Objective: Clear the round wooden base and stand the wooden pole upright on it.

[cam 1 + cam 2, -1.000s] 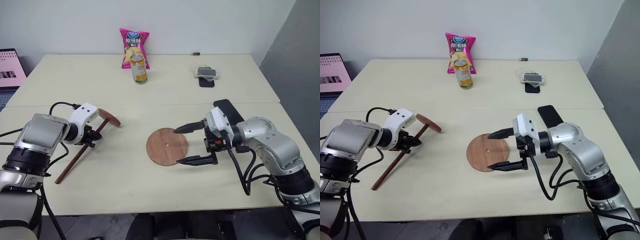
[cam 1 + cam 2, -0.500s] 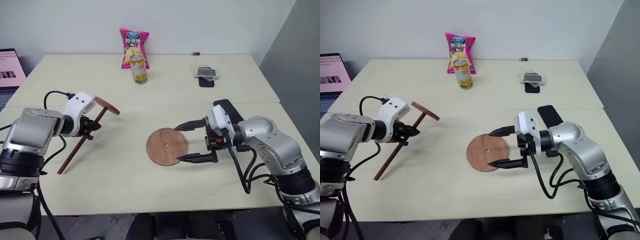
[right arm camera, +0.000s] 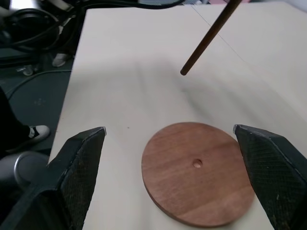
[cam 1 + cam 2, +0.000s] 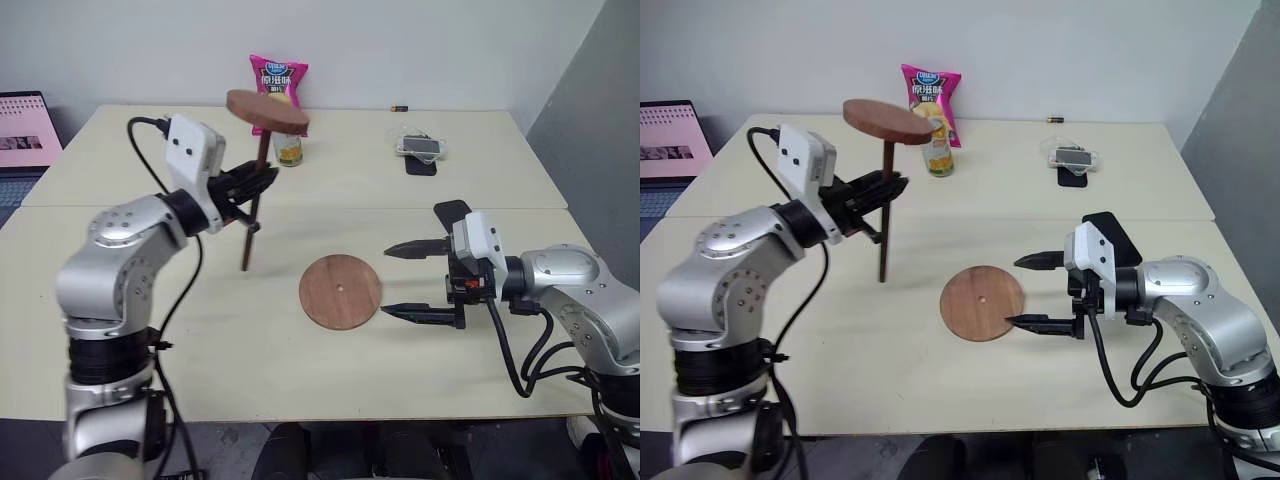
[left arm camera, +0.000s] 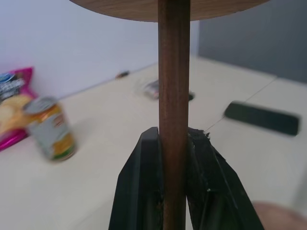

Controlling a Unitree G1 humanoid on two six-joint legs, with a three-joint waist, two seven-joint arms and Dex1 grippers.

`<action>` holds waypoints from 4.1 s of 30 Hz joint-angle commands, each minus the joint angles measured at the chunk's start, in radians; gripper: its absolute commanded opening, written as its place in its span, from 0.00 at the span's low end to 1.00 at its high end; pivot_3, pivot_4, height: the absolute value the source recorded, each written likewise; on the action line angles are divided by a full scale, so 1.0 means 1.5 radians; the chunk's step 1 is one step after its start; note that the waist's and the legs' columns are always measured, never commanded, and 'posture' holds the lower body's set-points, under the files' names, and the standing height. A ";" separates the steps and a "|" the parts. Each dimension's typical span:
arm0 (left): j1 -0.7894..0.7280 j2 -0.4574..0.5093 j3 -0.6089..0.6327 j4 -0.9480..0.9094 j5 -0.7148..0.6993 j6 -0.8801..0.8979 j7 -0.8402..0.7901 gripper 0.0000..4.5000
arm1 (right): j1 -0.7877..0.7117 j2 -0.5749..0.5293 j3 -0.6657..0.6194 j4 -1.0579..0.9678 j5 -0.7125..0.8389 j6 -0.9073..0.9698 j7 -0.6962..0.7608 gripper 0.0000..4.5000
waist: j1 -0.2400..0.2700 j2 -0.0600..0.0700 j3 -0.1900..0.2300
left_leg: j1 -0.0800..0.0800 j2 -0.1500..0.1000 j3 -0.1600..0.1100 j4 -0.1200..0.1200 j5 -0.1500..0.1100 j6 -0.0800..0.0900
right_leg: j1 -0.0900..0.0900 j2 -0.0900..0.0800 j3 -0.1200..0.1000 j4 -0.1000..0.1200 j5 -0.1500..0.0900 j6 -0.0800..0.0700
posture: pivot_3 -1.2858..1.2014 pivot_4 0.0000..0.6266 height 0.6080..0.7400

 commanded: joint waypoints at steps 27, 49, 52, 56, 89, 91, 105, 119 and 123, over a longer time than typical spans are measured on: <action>0.084 -0.112 -0.135 0.007 -0.044 -0.211 -0.053 0.06 | 0.088 -0.057 0.003 -0.124 -0.028 0.109 -0.134 1.00 | -0.001 0.000 0.000 | 0.000 0.000 0.000 0.000 0.000 0.000 | 0.000 0.000 0.000 0.000 0.000 0.000 | 0.52 0.24 1.00; 0.107 -0.140 -0.170 0.086 -0.002 -0.299 -0.063 0.06 | 0.093 -0.056 0.011 -0.119 -0.034 0.109 -0.139 1.00 | -0.001 0.000 0.000 | 0.000 0.000 0.000 0.000 0.000 0.000 | 0.000 0.001 0.000 0.000 0.000 0.000 | 0.52 0.24 1.00; 0.107 -0.141 -0.170 0.098 0.004 -0.311 -0.063 0.06 | 0.095 -0.056 0.012 -0.119 -0.035 0.106 -0.138 1.00 | -0.001 0.000 0.000 | 0.000 0.000 0.000 0.000 0.000 0.000 | 0.000 0.001 0.000 0.000 0.000 0.000 | 0.52 0.24 1.00; 0.106 -0.141 -0.171 0.108 0.008 -0.323 -0.064 0.06 | 0.098 -0.057 0.012 -0.120 -0.034 0.104 -0.137 1.00 | -0.001 0.000 0.000 | 0.000 0.000 0.000 0.000 0.000 0.000 | 0.001 0.001 0.000 0.000 0.000 0.000 | 0.52 0.24 1.00; 0.199 -0.094 -0.186 0.119 0.047 -0.375 -0.061 0.06 | 0.097 -0.057 0.019 -0.133 -0.027 0.112 -0.130 1.00 | -0.002 0.001 -0.002 | 0.002 0.000 0.000 0.000 0.000 0.001 | 0.002 0.001 0.000 0.000 0.000 0.000 | 0.52 0.24 1.00; 0.202 -0.090 -0.188 0.129 0.052 -0.380 -0.061 0.06 | 0.097 -0.057 0.020 -0.134 -0.027 0.112 -0.131 1.00 | -0.002 0.001 -0.003 | 0.002 0.000 0.000 0.000 0.000 0.001 | 0.002 0.001 0.000 0.000 0.000 0.000 | 0.52 0.24 1.00; 0.199 -0.072 -0.205 0.144 0.077 -0.397 -0.054 0.06 | 0.091 -0.051 0.025 -0.130 -0.028 0.111 -0.135 1.00 | -0.003 0.001 -0.006 | 0.005 0.001 0.000 -0.001 -0.001 0.001 | 0.004 0.002 0.000 0.000 -0.002 0.003 | 0.52 0.24 1.00; 0.201 -0.066 -0.206 0.143 0.092 -0.409 -0.073 0.69 | 0.078 -0.048 0.026 -0.125 -0.026 0.115 -0.133 1.00 | 0.000 0.000 -0.006 | 0.001 0.000 -0.001 -0.001 -0.001 0.002 | 0.001 0.001 0.000 -0.001 0.000 0.000 | 0.52 0.24 1.00; 0.200 -0.061 -0.211 0.139 0.095 -0.406 -0.094 0.87 | 0.080 -0.047 0.028 -0.128 -0.027 0.115 -0.135 1.00 | 0.000 0.000 -0.006 | 0.001 0.000 -0.001 -0.001 -0.001 0.002 | 0.001 0.001 -0.001 -0.001 0.000 0.000 | 0.52 0.24 1.00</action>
